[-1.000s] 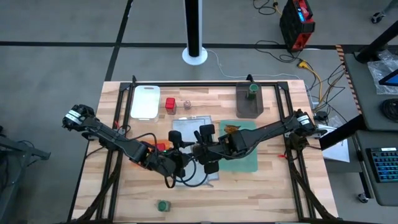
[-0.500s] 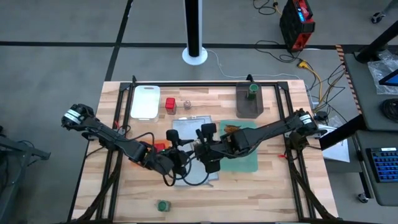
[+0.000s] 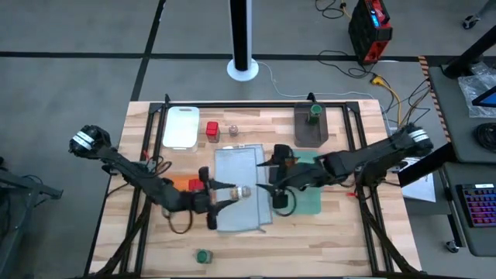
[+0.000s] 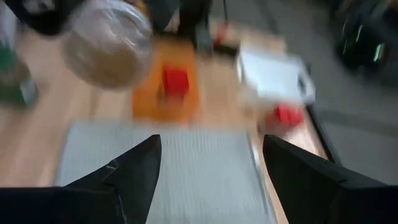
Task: Sort spices by type
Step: Put the bottom brown seasoning bottle into the white bin
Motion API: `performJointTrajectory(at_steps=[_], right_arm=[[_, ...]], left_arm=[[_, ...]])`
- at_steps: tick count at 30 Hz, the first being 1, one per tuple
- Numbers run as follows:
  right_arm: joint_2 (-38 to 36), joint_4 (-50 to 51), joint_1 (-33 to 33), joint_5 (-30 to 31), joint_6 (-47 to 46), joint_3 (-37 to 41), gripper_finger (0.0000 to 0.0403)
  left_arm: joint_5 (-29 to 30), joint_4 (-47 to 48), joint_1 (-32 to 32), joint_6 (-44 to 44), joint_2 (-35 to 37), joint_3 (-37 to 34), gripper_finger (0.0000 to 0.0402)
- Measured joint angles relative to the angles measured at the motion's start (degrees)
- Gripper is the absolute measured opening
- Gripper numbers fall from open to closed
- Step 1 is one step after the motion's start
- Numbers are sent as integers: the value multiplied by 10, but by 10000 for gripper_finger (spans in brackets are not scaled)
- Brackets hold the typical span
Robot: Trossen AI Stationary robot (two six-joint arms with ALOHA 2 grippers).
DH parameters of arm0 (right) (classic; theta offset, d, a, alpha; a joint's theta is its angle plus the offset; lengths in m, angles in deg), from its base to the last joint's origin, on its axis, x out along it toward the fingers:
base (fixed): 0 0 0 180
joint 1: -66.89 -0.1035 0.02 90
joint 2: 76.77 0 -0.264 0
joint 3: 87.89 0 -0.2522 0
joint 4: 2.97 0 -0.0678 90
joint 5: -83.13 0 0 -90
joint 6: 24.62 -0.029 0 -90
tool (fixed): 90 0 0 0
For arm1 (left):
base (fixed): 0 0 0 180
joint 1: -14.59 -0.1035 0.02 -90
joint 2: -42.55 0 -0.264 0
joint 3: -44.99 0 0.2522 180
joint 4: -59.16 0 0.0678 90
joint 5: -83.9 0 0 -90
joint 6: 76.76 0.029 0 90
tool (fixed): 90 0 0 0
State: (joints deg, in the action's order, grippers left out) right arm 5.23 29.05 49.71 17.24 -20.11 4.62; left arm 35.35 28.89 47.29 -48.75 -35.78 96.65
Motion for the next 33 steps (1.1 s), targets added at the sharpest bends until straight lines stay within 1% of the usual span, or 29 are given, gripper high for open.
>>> performJointTrajectory(at_steps=[2,4,6,8,9,11,12,14,18,20,25,27,29,31,33], right_arm=[[-20,-147,-4,0,33,83,264],[-28,-268,-12,-1,62,151,262],[-29,-402,-21,-2,86,209,260],[-16,-548,-25,-24,105,256,260],[-5,-620,-25,-43,113,272,262],[31,-726,-25,-80,118,288,267],[50,-766,-24,-93,119,288,271],[83,-825,-23,-97,121,283,280],[136,-885,-23,-109,142,251,302],[157,-891,-23,-125,157,232,314],[185,-887,-22,-128,190,179,332],[192,-881,-22,-129,206,168,334],[195,-876,-22,-149,211,158,332],[195,-876,-22,-165,215,151,326],[195,-876,-22,-167,223,149,319]], left_arm=[[-35,-70,3,20,5,-28,168],[-52,-116,4,30,6,-47,168],[-63,-143,4,32,7,-61,168],[-87,-158,4,33,7,-67,168],[-99,-164,4,36,7,-67,168],[-120,-179,3,50,7,-67,168],[-127,-186,3,58,7,-67,168],[-128,-199,1,72,7,-67,168],[-153,-200,-5,78,7,-58,168],[-155,-200,-9,76,5,-58,168],[-155,-197,-11,69,4,-58,168],[-155,-196,-11,68,4,-58,168],[-155,-196,-11,66,4,-58,168],[-155,-196,-11,66,4,-59,168],[-155,-195,-11,64,4,-60,168]])
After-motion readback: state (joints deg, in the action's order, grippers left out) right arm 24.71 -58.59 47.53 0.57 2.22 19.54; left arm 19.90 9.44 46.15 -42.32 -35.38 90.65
